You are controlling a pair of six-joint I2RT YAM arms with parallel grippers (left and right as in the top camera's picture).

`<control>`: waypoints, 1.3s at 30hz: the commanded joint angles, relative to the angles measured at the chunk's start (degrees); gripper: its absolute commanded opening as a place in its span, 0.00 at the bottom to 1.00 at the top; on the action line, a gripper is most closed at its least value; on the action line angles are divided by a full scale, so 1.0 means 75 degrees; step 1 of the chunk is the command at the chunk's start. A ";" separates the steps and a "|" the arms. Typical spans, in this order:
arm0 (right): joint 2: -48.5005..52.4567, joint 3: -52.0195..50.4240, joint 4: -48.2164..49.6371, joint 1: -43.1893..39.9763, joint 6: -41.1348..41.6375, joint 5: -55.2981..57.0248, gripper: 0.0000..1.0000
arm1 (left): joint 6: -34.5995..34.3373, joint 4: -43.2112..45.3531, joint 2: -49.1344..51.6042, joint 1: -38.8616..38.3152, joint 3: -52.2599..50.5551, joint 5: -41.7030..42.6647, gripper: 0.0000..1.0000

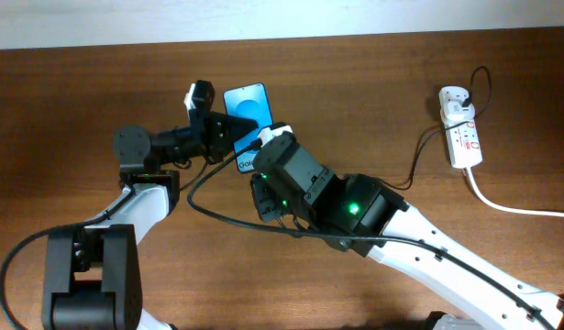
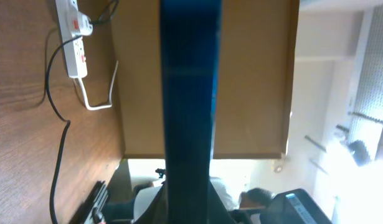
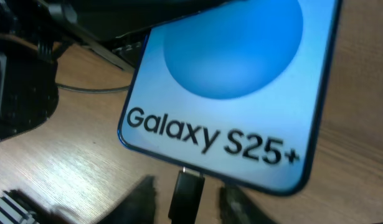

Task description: Plug charger to phone and switch on socket

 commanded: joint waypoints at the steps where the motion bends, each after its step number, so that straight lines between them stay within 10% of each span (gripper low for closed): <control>1: -0.0079 0.0079 -0.0114 -0.0044 -0.0055 0.0099 0.49 | 0.0673 0.0099 -0.0070 -0.0038 0.0085 0.0099 0.00; 11: -0.1399 0.0076 -0.1093 -0.0044 -0.0052 -0.0044 0.92 | 0.2672 0.0093 -0.0070 0.0026 0.0085 -0.0519 0.00; 39: -0.0329 0.0070 -0.1338 0.0347 0.1955 0.2932 0.98 | 0.3931 0.0003 -0.0070 0.0385 0.0085 -0.0729 0.00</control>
